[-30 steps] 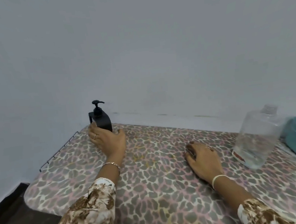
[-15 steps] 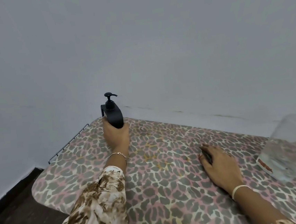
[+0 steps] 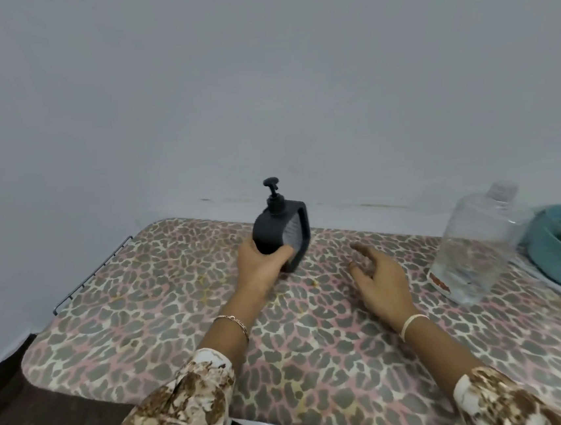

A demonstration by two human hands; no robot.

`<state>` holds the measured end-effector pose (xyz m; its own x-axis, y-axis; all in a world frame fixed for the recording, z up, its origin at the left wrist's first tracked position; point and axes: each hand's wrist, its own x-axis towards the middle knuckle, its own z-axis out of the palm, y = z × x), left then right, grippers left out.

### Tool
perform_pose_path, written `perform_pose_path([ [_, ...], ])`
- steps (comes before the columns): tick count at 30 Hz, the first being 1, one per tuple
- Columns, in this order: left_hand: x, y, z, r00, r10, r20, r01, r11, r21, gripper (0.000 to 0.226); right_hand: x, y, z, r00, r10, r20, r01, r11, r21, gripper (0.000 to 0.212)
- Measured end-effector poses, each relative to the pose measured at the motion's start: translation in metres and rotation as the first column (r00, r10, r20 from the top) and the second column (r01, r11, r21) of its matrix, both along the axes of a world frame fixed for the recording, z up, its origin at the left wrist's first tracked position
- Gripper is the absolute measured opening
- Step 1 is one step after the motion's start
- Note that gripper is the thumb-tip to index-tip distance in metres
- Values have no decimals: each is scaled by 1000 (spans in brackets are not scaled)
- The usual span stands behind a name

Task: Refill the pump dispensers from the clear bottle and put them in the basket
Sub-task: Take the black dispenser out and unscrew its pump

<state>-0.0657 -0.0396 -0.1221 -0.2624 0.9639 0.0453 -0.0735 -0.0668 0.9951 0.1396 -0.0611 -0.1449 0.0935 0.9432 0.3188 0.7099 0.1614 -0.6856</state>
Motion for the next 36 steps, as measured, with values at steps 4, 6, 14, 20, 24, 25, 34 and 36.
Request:
perform_pose_path([
  [4,41,-14,-9,980,-199,-27,200,980,3,32,5,-10,22,976,59,-208,-27,988,153,56],
  [6,60,-19,-14,960,-280,-25,280,960,11,36,8,-12,35,973,53,-223,-8,980,197,58],
  [14,105,-33,-23,920,-389,-47,392,918,65,35,30,-16,57,977,-121,-174,148,977,152,37],
  [20,115,-34,-26,914,-404,-45,407,910,82,55,31,-17,63,974,-184,-131,201,970,135,37],
  [24,118,-31,-27,911,-390,-134,401,914,67,51,31,-16,67,980,-178,-90,191,970,154,34],
  [25,117,-30,-27,910,-382,-162,396,916,63,47,32,-15,68,981,-176,-78,186,970,156,33],
  [34,113,-27,-27,891,-415,-184,431,901,53,30,33,-11,70,988,-144,-52,149,981,127,17],
  [36,110,-26,-25,873,-452,-184,465,884,36,28,33,-10,70,989,-142,-43,146,982,119,17],
])
